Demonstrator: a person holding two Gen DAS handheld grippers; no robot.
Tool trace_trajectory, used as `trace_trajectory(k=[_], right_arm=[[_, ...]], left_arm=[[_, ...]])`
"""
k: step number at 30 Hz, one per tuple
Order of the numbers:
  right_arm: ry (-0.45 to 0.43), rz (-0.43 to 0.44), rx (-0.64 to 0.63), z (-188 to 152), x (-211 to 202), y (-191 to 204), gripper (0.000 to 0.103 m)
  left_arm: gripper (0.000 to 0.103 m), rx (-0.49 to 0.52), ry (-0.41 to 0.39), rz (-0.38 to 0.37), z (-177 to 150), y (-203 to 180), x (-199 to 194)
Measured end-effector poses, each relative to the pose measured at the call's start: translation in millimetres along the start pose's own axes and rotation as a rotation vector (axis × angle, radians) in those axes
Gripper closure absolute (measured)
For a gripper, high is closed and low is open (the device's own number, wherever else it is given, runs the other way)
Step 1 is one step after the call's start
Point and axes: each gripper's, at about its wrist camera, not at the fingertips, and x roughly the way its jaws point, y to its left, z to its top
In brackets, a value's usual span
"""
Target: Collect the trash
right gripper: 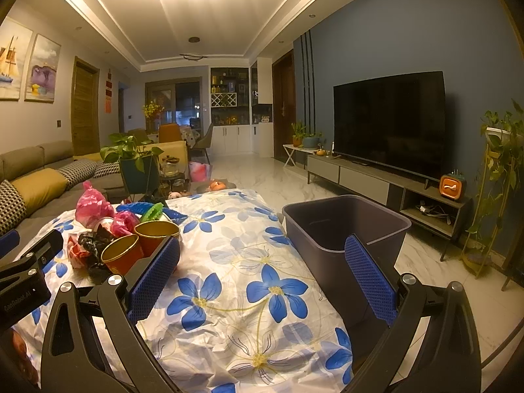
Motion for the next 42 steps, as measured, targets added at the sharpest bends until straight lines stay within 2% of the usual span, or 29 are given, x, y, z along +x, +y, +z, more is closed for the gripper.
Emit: trace_trajectory(k=[42], right_arm=[[-0.006, -0.001, -0.002, 5.8, 0.3, 0.1, 0.005]], left_arm=[[0.006, -0.004, 0.002, -0.003, 2.1, -1.4, 2.4]])
